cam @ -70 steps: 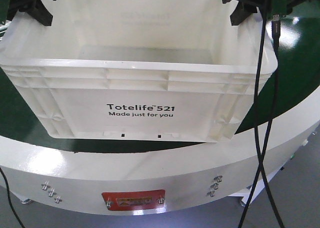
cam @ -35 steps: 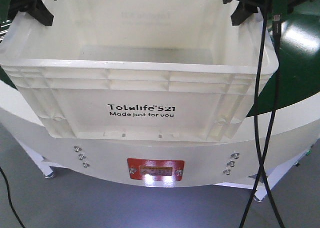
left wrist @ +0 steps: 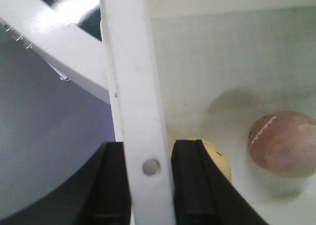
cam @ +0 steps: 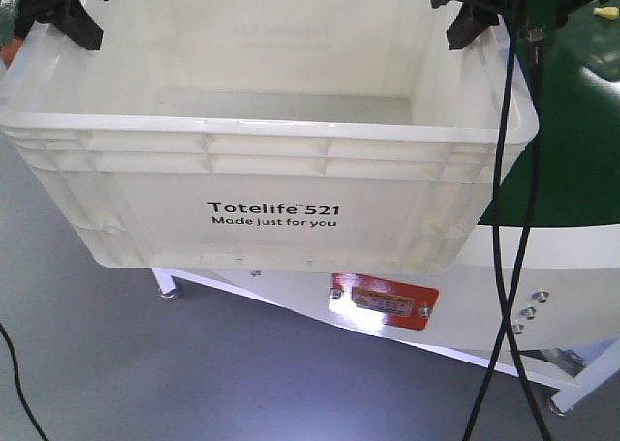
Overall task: Place moving items into box and shelve
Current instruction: 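Hold the crate raised while the base turns away from the conveyor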
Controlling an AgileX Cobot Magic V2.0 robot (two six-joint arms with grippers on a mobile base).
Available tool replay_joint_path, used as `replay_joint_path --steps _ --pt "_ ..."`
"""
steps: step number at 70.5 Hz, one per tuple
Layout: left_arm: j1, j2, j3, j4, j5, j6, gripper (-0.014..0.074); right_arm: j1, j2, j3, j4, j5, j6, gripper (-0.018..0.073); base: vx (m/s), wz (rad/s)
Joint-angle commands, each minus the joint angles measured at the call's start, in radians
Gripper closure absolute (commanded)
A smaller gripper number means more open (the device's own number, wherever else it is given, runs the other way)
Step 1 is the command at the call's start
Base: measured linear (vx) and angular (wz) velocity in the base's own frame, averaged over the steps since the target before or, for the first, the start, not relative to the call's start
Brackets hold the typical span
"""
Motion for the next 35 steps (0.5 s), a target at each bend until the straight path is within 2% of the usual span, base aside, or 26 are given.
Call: replay_joint_path --steps 1,35 --pt "-0.015 -0.059 -0.047 -0.087 -0.099 0.005 0.0613 0.015 -0.064 -0.047 0.083 -0.087 -0.041 0.0571 -0.09 0.44" --pt "-0.015 -0.059 -0.047 -0.087 -0.099 0.005 0.0613 0.015 -0.064 -0.047 0.082 -0.087 -0.041 0.0571 -0.11 0.46"
